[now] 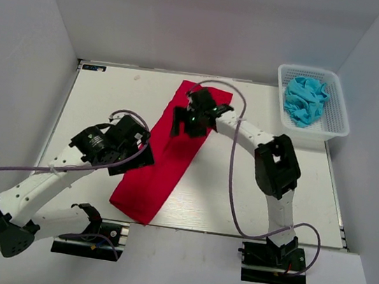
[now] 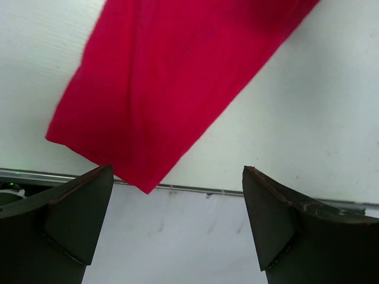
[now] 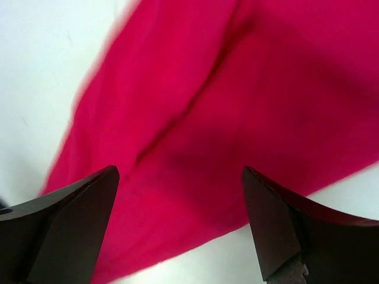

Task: Fold and stack the t-shirts
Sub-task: Rotate the tshirt 90 degrees, then grab the bottom of the folded rectangular tshirt with both arms, then fold the folded rectangular tshirt in 1/3 of the way

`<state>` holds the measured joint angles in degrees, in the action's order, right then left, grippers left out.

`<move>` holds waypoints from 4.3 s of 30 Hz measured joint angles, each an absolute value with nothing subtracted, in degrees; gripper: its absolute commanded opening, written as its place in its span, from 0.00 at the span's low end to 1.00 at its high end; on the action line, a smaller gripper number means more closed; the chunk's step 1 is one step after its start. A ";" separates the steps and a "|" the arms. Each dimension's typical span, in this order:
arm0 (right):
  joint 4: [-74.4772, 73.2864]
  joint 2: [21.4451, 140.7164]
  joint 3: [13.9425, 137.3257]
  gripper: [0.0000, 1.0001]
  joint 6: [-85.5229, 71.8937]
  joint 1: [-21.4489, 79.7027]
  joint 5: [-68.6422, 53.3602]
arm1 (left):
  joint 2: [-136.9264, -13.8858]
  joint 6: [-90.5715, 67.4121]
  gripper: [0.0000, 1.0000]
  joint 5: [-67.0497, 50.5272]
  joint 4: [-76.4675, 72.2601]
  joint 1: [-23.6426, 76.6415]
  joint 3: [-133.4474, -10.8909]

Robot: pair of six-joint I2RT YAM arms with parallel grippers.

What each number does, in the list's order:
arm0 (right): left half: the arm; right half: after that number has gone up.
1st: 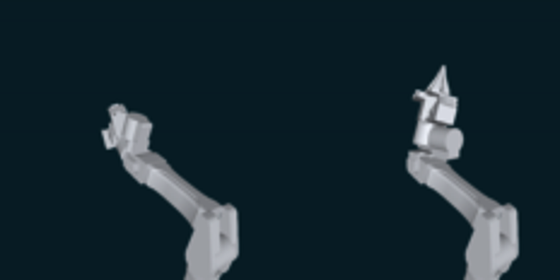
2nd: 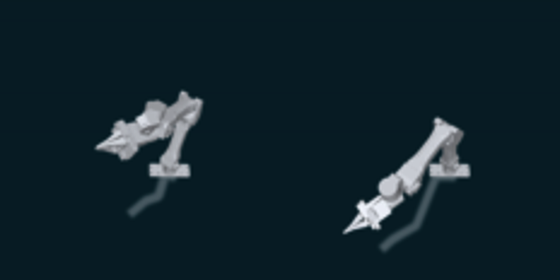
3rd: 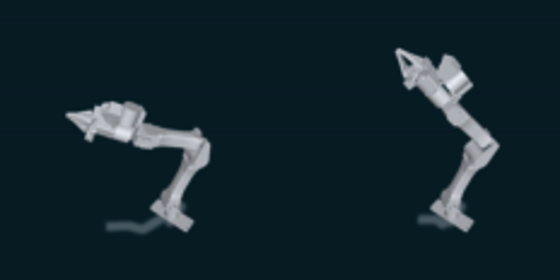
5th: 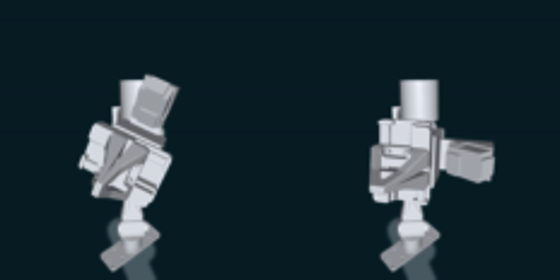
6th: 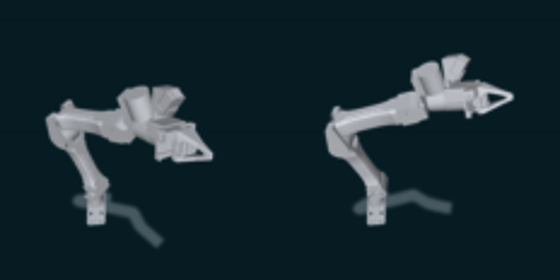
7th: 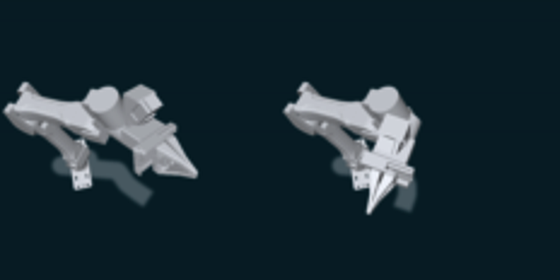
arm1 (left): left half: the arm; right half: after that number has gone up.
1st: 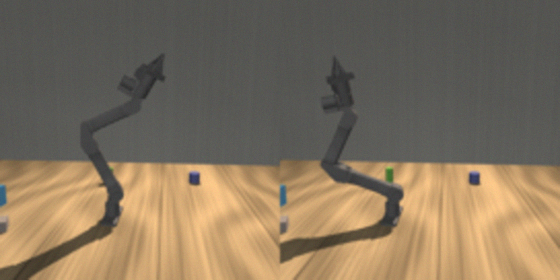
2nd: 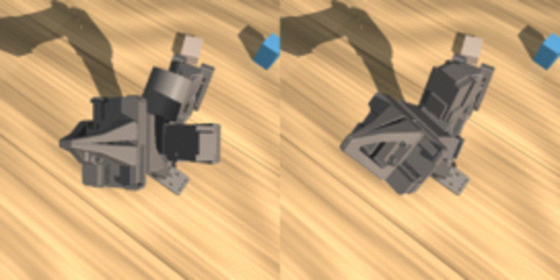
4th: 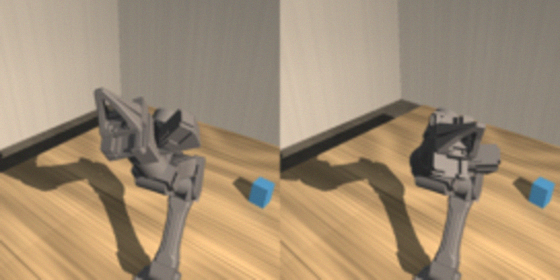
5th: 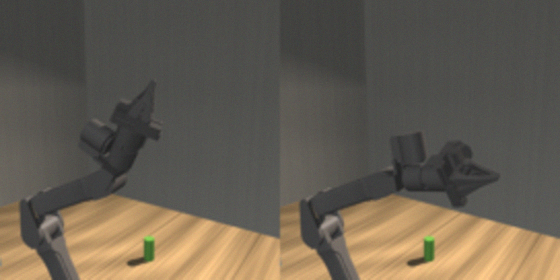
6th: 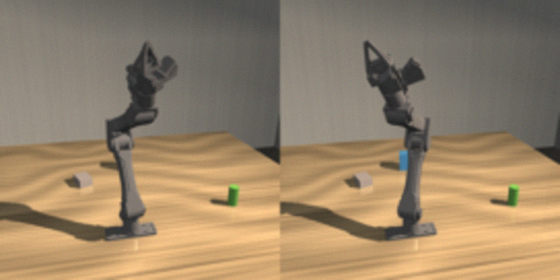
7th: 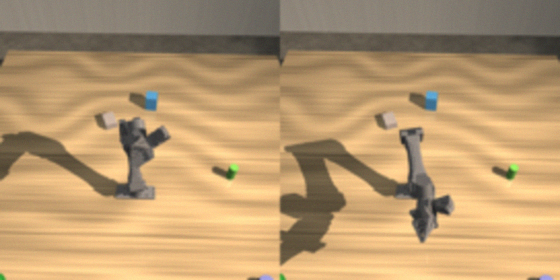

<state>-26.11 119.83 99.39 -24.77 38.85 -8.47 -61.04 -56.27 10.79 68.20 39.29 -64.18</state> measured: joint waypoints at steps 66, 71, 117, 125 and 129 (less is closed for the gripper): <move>-26.04 62.72 21.76 0.00 -47.77 36.18 -21.12 | -94.91 -52.47 0.00 -5.65 32.49 61.14 -52.99; -26.02 60.25 20.43 0.00 -48.69 37.17 -21.85 | -92.90 -54.59 0.00 -6.85 32.97 63.57 -50.92; -38.85 89.52 74.89 0.00 -39.72 31.70 7.25 | -102.59 -47.31 0.00 13.76 44.64 41.85 -85.95; -38.59 99.59 81.25 0.00 -37.67 27.86 4.58 | -110.80 -43.51 0.00 7.53 44.10 36.42 -93.03; -38.76 104.38 84.88 0.00 -36.91 26.20 2.92 | -114.89 -42.44 0.00 4.69 43.24 34.41 -95.85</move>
